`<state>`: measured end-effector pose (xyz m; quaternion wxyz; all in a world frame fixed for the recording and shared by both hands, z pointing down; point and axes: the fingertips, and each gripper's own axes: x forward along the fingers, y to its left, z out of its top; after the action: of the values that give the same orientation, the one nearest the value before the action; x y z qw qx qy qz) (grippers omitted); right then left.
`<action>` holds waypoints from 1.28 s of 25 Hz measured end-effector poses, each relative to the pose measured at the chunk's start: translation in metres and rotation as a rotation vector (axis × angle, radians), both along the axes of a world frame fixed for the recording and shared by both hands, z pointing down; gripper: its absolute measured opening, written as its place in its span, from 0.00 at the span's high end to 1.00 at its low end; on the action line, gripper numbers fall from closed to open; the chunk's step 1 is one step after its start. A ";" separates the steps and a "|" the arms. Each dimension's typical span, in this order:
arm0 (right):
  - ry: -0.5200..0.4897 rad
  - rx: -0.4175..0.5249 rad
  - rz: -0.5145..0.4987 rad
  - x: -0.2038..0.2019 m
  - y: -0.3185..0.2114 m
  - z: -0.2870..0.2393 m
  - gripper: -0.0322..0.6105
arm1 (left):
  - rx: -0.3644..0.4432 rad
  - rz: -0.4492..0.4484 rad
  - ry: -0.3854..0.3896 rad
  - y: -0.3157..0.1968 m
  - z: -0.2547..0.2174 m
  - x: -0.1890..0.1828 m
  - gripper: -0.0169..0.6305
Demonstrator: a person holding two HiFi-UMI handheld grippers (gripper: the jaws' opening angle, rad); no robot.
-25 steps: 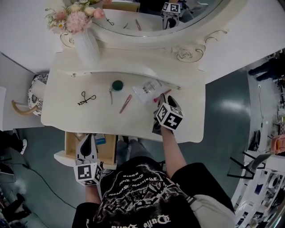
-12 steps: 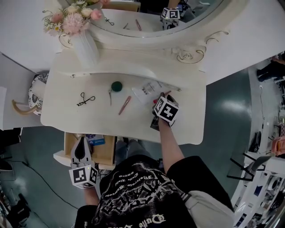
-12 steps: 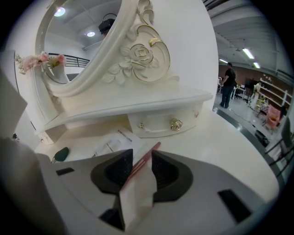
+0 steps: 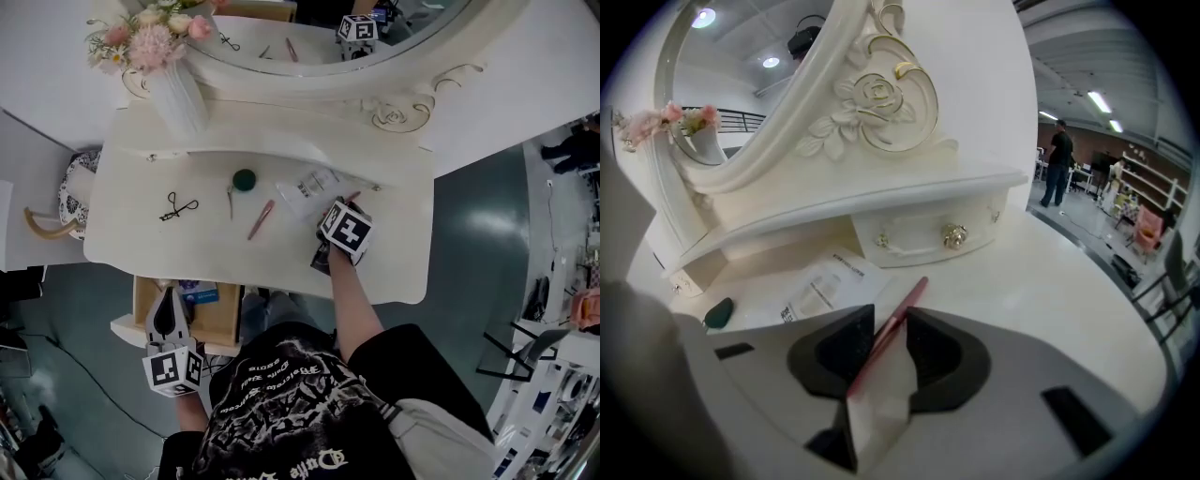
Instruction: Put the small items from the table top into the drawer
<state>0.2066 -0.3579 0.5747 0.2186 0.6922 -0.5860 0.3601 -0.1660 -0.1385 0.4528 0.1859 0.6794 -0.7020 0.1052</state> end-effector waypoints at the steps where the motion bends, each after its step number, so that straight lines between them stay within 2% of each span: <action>1: 0.007 -0.010 -0.003 0.001 0.000 0.001 0.77 | -0.001 -0.001 0.000 0.000 0.000 0.000 0.95; 3: 0.033 -0.031 0.001 0.004 0.001 0.002 0.81 | -0.003 -0.001 -0.001 0.000 0.001 0.001 0.95; 4: 0.041 -0.037 0.008 0.007 0.002 0.003 0.87 | -0.003 -0.001 -0.001 0.001 0.001 0.002 0.95; 12: 0.046 -0.034 -0.003 0.008 0.003 0.003 0.87 | -0.004 -0.002 0.000 0.005 0.003 0.004 0.95; 15: 0.038 -0.001 -0.014 0.007 0.004 -0.002 0.87 | -0.003 -0.004 -0.001 0.006 0.003 0.005 0.95; 20: 0.078 0.044 -0.093 -0.001 0.011 -0.012 0.87 | 0.001 -0.009 0.002 0.007 0.003 0.005 0.95; 26: 0.072 0.093 -0.189 -0.014 0.017 -0.027 0.87 | 0.004 -0.019 0.010 0.010 0.006 0.011 0.95; 32: 0.062 0.112 -0.236 -0.017 0.023 -0.034 0.87 | 0.012 -0.036 0.016 0.013 0.006 0.016 0.95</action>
<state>0.1893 -0.3350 0.5411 0.2384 0.6405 -0.6754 0.2772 -0.1501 -0.1253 0.4591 0.1892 0.6687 -0.7131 0.0923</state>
